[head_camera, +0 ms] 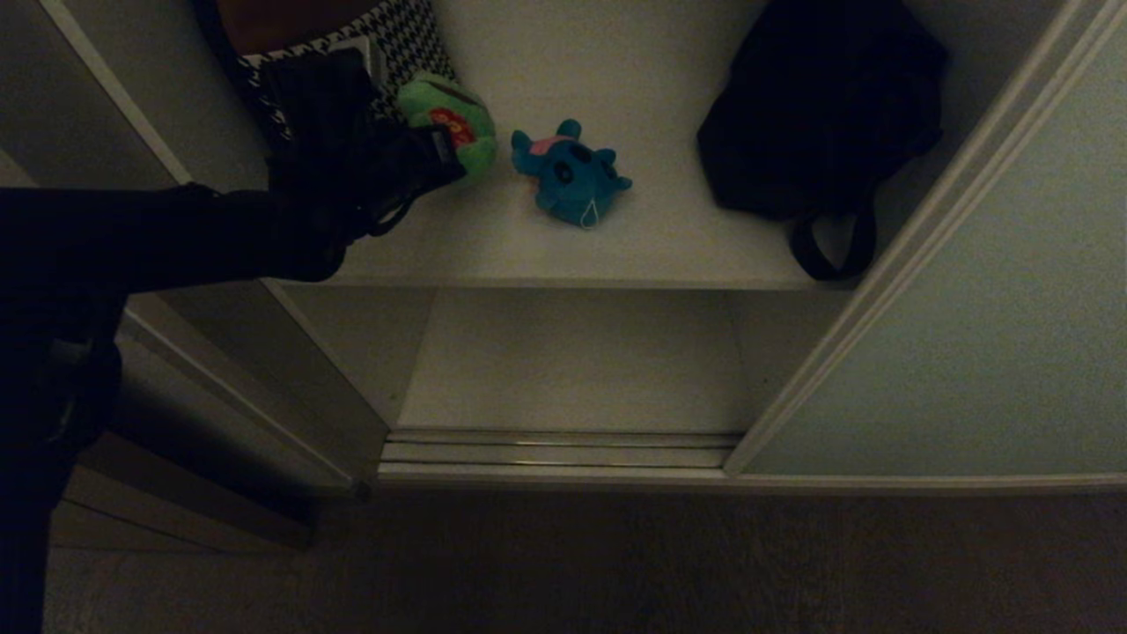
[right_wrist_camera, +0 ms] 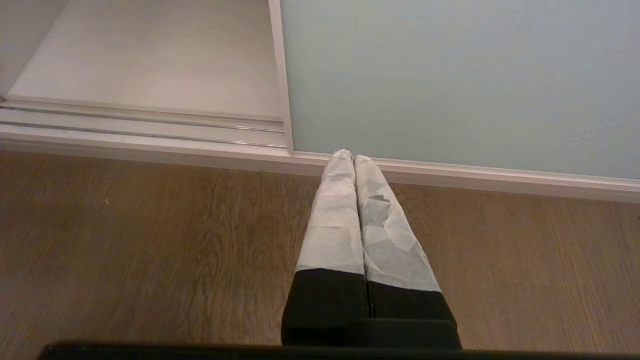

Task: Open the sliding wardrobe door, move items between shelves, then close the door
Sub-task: Place the green doll on the lower shelf

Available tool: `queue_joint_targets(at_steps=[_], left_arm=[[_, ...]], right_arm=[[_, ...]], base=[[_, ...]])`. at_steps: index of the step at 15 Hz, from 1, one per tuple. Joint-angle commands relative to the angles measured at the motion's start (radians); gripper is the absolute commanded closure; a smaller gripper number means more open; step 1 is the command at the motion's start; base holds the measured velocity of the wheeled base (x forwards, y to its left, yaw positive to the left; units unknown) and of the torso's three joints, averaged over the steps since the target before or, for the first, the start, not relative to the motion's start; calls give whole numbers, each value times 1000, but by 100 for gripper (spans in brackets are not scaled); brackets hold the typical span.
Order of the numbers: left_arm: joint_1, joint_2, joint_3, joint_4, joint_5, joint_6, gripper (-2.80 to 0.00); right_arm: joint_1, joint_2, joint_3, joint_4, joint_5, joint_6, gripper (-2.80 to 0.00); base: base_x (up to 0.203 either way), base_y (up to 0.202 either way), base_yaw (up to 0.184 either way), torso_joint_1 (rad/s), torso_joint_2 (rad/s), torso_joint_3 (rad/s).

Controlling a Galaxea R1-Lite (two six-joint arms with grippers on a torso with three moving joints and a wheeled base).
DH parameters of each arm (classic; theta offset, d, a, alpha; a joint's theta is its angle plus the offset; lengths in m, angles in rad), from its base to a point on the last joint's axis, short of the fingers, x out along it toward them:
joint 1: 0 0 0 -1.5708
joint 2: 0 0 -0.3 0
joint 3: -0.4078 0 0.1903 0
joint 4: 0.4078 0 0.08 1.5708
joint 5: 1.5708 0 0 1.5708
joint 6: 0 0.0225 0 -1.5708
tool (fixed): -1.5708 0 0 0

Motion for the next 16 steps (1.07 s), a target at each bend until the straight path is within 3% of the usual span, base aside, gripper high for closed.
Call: queue_joint_targets(at_steps=[1,4,7,12,16], left_arm=[[-1,-121,65,3,1,0,0],[-12,-328,225,82,-3,-1,0],[-37,-577,418,241,-10,-12,0],[-97,-967,795,590,-26,-84,0],[-107,-1094,1096,768,-103,-162,0]], right_arm=[[0,-2,0,0,1,0,0],[0,-2,0,0,1,0,0],[0,-1,0,0,1,0,0],[0,-2,0,0,1,0,0],[0,-2,0,0,1,0,0]], base=[[0,0,0,0,0,0],[0,0,0,0,0,0],[0,0,0,0,0,0],[0,0,0,0,0,0],[0,0,0,0,0,0]])
